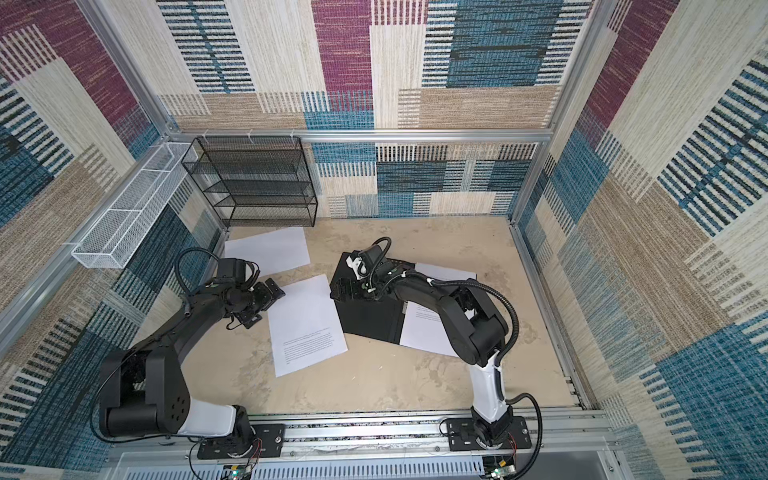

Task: Put the files into the folder

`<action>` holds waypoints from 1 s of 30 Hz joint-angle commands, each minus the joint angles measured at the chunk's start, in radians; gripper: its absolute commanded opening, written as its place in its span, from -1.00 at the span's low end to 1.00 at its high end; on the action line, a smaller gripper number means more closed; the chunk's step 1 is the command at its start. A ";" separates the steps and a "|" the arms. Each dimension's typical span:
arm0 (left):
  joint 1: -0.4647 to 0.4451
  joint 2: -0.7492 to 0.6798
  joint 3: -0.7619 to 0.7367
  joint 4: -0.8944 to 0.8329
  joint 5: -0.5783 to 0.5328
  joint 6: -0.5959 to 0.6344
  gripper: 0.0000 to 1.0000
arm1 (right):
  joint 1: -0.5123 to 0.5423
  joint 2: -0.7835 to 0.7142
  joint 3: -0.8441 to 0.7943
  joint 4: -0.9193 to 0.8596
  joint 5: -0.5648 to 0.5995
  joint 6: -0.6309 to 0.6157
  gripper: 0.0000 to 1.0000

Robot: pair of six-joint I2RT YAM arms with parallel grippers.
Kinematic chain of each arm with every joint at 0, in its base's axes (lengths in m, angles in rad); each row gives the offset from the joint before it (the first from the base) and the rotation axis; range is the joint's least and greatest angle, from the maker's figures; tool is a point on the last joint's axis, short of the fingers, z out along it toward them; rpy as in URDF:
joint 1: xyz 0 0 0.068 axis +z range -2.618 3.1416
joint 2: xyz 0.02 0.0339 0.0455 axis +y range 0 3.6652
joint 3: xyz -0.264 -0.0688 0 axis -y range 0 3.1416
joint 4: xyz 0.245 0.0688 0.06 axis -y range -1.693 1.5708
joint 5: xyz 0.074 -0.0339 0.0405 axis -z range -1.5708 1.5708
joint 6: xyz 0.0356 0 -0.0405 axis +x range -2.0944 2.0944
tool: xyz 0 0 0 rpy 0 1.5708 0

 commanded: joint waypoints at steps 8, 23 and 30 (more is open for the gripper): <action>-0.018 0.094 -0.032 0.176 0.230 -0.012 0.98 | 0.001 0.022 0.047 -0.021 0.014 -0.011 0.99; -0.033 0.251 -0.077 0.250 0.251 -0.002 0.98 | 0.021 0.082 0.027 0.031 -0.053 0.042 0.99; -0.062 0.277 -0.091 0.283 0.265 -0.029 0.98 | 0.022 0.107 0.043 0.009 0.015 0.065 0.99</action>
